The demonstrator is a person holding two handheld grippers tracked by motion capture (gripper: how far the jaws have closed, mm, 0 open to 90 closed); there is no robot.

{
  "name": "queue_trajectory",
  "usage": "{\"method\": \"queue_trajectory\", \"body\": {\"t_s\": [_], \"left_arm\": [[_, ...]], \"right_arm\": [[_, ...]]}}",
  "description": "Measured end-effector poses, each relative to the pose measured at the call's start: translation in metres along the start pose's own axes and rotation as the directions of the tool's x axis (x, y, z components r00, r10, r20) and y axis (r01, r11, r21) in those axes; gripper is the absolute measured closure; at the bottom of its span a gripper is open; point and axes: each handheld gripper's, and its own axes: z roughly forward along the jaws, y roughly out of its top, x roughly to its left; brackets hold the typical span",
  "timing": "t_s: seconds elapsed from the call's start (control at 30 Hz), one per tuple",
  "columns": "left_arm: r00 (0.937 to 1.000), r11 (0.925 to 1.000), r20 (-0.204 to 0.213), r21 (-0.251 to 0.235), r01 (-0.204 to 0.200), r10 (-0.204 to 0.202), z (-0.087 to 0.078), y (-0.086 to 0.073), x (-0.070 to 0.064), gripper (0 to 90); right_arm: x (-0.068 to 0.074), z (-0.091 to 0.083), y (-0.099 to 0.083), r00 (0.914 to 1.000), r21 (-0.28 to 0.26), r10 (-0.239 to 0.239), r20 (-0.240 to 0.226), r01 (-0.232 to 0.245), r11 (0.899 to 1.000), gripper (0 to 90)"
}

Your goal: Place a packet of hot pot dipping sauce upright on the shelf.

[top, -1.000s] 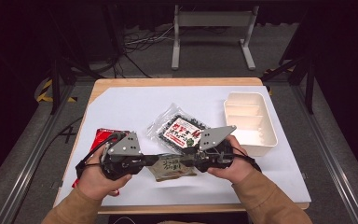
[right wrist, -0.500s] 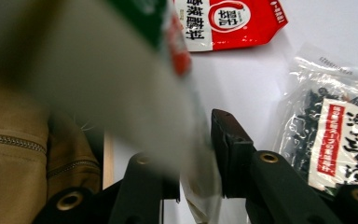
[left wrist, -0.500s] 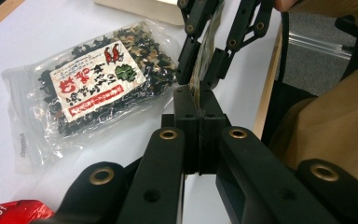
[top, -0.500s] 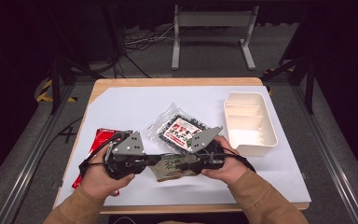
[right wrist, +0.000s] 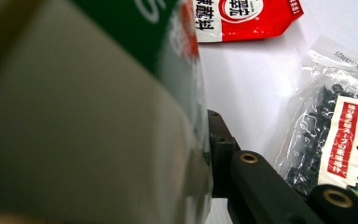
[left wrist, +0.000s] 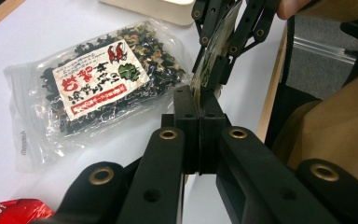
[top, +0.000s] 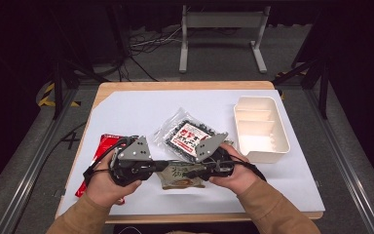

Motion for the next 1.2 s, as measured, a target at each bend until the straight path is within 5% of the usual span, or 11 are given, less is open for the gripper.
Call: {"method": "queue_trajectory", "body": {"t_s": [0.2,0.47,0.73,0.93,1.2], "left_arm": [[0.9998,0.9996,0.005,-0.021,0.018,-0.018,0.000,-0.001,0.002,87.7],[0.9979,0.9947,0.009,-0.080,0.064,-0.064,-0.012,-0.008,0.010,62.9],[0.9956,0.9909,-0.008,-0.098,0.093,-0.094,-0.015,-0.019,0.017,53.1],[0.9870,0.9803,-0.025,-0.123,0.155,-0.159,-0.022,-0.035,0.027,48.9],[0.9790,0.9708,-0.067,-0.158,0.180,-0.193,-0.027,-0.054,0.034,42.4]], "right_arm": [[-0.001,-0.002,0.000,0.9999,-0.007,0.003,-0.012,-0.003,1.000,87.6],[-0.006,-0.015,-0.005,0.9992,-0.031,0.040,-0.004,-0.040,0.999,88.7],[-0.012,-0.038,-0.008,0.9977,-0.060,0.057,0.037,-0.055,0.997,88.8],[-0.019,-0.054,-0.010,0.9957,-0.061,0.057,0.073,-0.053,0.997,88.9],[-0.031,-0.073,-0.012,0.9917,-0.049,0.065,0.111,-0.060,0.997,88.9]]}}
